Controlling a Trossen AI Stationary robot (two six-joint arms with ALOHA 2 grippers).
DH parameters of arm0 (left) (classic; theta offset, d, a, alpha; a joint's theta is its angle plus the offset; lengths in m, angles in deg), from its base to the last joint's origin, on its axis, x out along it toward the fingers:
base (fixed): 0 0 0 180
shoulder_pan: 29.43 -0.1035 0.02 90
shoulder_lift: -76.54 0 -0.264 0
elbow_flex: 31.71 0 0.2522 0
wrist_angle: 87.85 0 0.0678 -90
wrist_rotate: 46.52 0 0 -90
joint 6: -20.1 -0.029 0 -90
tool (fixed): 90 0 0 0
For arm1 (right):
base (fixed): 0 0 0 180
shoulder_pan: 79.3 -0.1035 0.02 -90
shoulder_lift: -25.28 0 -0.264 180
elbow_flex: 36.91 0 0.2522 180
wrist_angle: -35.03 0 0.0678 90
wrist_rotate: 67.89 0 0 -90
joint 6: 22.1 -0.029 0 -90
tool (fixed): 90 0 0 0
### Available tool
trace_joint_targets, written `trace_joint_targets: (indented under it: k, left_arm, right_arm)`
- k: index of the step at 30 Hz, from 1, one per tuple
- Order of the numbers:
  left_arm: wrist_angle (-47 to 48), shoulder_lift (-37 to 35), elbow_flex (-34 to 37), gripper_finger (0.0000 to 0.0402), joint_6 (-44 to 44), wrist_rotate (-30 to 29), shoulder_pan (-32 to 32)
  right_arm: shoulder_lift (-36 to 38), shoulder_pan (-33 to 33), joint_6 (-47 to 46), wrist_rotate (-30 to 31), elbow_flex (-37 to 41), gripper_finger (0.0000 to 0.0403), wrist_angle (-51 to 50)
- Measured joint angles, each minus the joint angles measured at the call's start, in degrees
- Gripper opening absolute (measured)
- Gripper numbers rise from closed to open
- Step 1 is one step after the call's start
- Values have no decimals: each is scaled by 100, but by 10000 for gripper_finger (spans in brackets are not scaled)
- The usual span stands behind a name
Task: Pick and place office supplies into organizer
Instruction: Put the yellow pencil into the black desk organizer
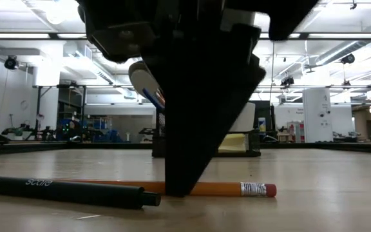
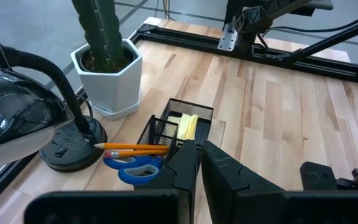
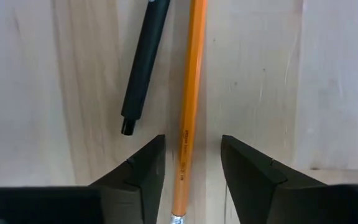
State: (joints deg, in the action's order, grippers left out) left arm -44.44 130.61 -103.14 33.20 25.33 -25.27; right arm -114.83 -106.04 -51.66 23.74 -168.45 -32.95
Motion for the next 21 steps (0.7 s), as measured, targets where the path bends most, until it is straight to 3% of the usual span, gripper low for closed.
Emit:
trace_joint_targets:
  k: [11,21]
  left_arm:
    - [2,0,0,8,-2,-7,0]
    - [2,0,0,8,-2,-7,0]
  right_arm:
    - [28,0,0,7,154,133,46]
    - [28,2,16,1,170,49,51]
